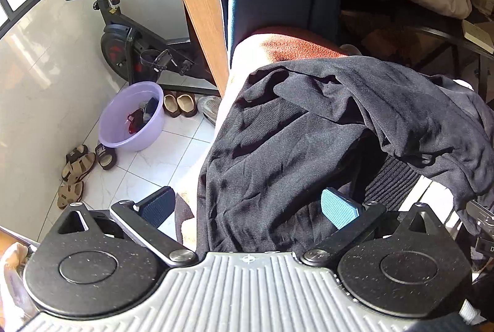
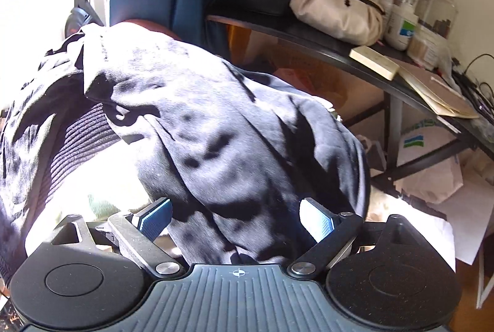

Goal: Fold clothes
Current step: 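Lower both grippers onto the black garment atop the clothes pile, then close the right gripper on the black garment while the left gripper closes on it too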

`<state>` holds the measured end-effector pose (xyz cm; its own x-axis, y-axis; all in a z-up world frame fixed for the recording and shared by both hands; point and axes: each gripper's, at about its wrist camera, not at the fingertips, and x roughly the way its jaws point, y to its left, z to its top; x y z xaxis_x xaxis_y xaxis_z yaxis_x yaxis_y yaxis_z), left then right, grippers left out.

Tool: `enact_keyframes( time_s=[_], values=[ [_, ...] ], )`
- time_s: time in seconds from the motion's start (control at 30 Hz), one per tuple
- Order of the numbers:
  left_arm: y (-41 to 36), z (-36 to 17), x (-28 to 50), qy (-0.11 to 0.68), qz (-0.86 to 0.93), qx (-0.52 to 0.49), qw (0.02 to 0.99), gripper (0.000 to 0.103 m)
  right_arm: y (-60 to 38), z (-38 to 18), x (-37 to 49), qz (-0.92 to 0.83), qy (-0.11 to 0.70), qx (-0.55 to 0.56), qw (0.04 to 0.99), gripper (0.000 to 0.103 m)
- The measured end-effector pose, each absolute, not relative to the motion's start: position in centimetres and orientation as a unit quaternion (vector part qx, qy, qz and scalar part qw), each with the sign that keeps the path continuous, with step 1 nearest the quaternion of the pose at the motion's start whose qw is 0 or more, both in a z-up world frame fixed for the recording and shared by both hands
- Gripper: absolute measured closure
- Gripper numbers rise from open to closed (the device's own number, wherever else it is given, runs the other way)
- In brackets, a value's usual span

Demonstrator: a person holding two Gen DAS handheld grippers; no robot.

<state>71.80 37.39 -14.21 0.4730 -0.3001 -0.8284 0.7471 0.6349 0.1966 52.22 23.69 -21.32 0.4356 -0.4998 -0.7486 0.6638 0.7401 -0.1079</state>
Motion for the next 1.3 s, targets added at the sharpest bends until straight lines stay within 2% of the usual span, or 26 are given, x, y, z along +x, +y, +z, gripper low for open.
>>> enact_keyframes(
  time_s=[0.07,0.13,0.2,0.27,0.3,0.33,0.53,0.7,0.87,0.97,1.0,1.13,1.2,1.3],
  values=[
    [38.0,-14.6,72.9,0.407,-0.316,0.277,0.811,0.0,23.7,-21.8,53.8,-0.345,0.408,0.102,0.839,0.017],
    [38.5,-14.9,74.0,0.421,-0.313,0.266,0.809,0.0,23.7,-22.0,54.7,-0.354,0.412,0.093,0.834,0.029],
    [38.9,-15.2,74.8,0.429,-0.311,0.257,0.808,0.0,23.4,-21.5,54.4,-0.371,0.404,0.101,0.83,0.058],
    [39.1,-15.4,75.4,0.434,-0.311,0.249,0.808,0.0,22.6,-20.4,52.9,-0.377,0.381,0.137,0.833,0.081],
    [39.1,-15.4,75.6,0.434,-0.312,0.248,0.808,0.0,22.3,-19.8,51.9,-0.38,0.369,0.153,0.834,0.091],
    [39.0,-15.5,75.9,0.433,-0.313,0.247,0.808,0.0,22.0,-19.2,51.0,-0.383,0.359,0.164,0.836,0.095],
    [37.5,-15.8,76.6,0.418,-0.333,0.255,0.806,0.0,20.5,-17.0,46.8,-0.467,0.327,0.171,0.804,0.097],
    [36.2,-16.4,76.6,0.403,-0.352,0.275,0.799,0.0,18.6,-18.4,43.7,-0.529,0.324,0.206,0.757,0.098],
    [36.2,-17.7,75.8,0.399,-0.379,0.304,0.778,0.0,19.0,-19.2,44.2,-0.518,0.341,0.199,0.759,0.096],
    [37.1,-18.1,75.0,0.386,-0.401,0.32,0.767,0.0,19.1,-19.4,44.7,-0.512,0.349,0.204,0.758,0.087],
    [37.4,-18.3,74.7,0.379,-0.405,0.327,0.765,0.0,19.2,-19.4,44.9,-0.511,0.354,0.198,0.758,0.078],
    [38.1,-19.4,73.3,0.355,-0.417,0.364,0.753,0.0,20.8,-18.7,46.3,-0.486,0.367,0.145,0.78,0.061],
    [38.0,-19.5,72.8,0.342,-0.417,0.371,0.756,0.0,22.3,-18.1,47.3,-0.459,0.364,0.108,0.803,0.046],
    [37.8,-19.1,72.9,0.346,-0.416,0.35,0.764,0.0,24.7,-17.2,49.4,-0.398,0.355,0.048,0.845,0.041]
  ],
)
